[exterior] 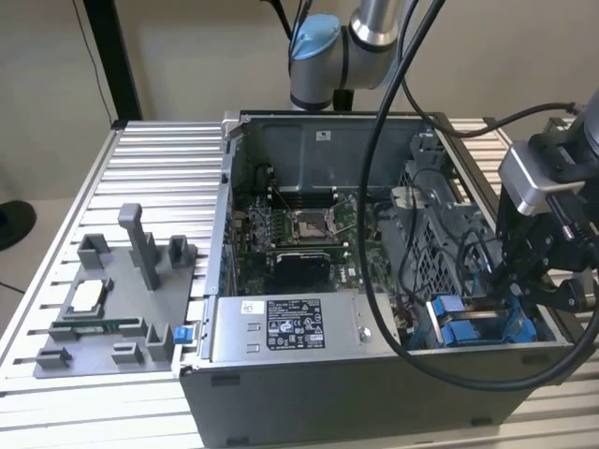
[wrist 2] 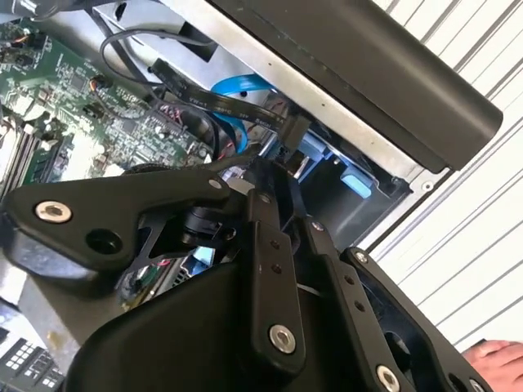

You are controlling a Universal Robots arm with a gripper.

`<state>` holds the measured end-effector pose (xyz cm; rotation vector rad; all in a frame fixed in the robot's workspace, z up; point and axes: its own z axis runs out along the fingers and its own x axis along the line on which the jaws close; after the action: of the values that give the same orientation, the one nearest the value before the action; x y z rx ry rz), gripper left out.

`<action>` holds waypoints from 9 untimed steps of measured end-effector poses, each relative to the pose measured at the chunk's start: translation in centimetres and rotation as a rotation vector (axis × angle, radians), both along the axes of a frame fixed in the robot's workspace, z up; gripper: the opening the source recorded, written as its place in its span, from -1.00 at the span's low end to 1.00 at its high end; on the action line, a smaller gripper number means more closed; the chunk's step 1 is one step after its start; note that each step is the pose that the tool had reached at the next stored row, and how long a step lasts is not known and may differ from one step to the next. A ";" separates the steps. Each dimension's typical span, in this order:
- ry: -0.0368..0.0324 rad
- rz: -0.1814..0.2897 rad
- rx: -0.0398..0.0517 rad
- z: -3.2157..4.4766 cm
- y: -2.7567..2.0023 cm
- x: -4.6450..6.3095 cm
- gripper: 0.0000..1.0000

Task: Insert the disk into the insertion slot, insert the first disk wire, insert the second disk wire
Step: 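Insert the first disk wire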

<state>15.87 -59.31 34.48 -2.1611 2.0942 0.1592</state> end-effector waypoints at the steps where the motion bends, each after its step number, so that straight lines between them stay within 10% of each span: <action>1: -0.0032 0.000 -0.0007 -0.04 0.04 0.0 -1.00; 9: -0.0046 0.000 -0.0220 -0.19 0.41 0.0 -1.00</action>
<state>15.86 -58.89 34.29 -2.1713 2.1037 0.1317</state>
